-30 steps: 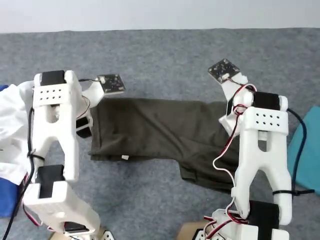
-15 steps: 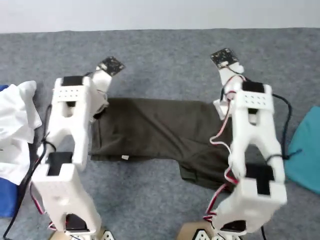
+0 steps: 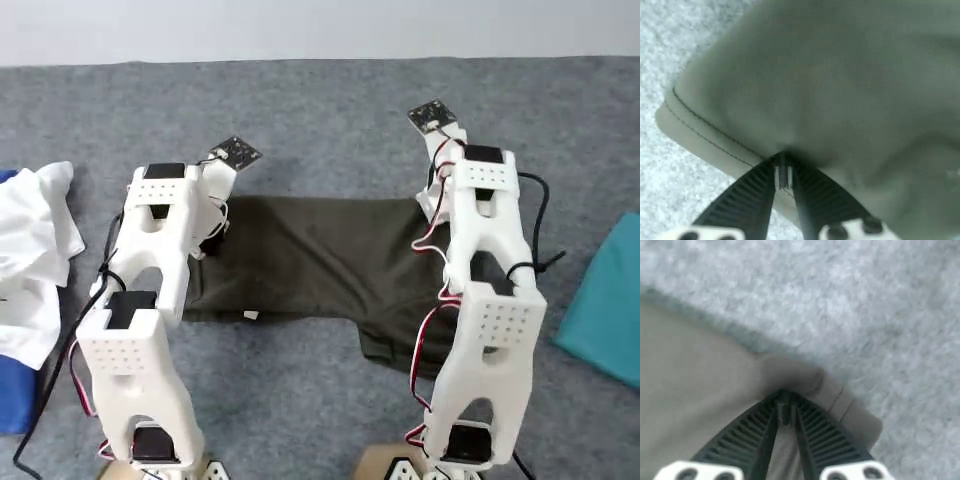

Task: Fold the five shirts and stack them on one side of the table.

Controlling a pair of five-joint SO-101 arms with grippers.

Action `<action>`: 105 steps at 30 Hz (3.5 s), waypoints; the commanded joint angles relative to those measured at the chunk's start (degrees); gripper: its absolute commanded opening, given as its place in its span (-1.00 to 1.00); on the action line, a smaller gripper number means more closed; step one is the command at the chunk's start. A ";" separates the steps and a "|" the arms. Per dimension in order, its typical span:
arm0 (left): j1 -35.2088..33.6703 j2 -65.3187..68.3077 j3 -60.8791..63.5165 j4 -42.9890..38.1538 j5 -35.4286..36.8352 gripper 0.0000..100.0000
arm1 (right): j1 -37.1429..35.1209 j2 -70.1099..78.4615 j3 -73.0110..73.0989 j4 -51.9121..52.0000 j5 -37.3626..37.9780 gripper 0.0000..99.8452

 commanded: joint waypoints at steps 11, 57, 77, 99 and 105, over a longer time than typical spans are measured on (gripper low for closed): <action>0.35 -0.97 -0.22 -0.35 0.35 -0.99 | 1.01 14.81 -49.32 22.11 -0.18 -0.97; 37.89 -0.35 -28.88 26.55 6.86 -0.99 | -2.07 -58.07 -39.03 35.12 -10.81 -0.96; 59.08 7.47 -28.00 25.14 6.86 -0.76 | -2.07 -82.77 -16.44 35.03 -10.81 -0.96; 59.34 13.89 -28.70 17.85 5.27 -0.76 | -2.07 -84.26 -15.03 35.03 -10.81 -0.96; 56.70 14.51 -37.23 17.93 5.45 -0.76 | -2.07 -84.26 -15.03 35.03 -10.81 -0.96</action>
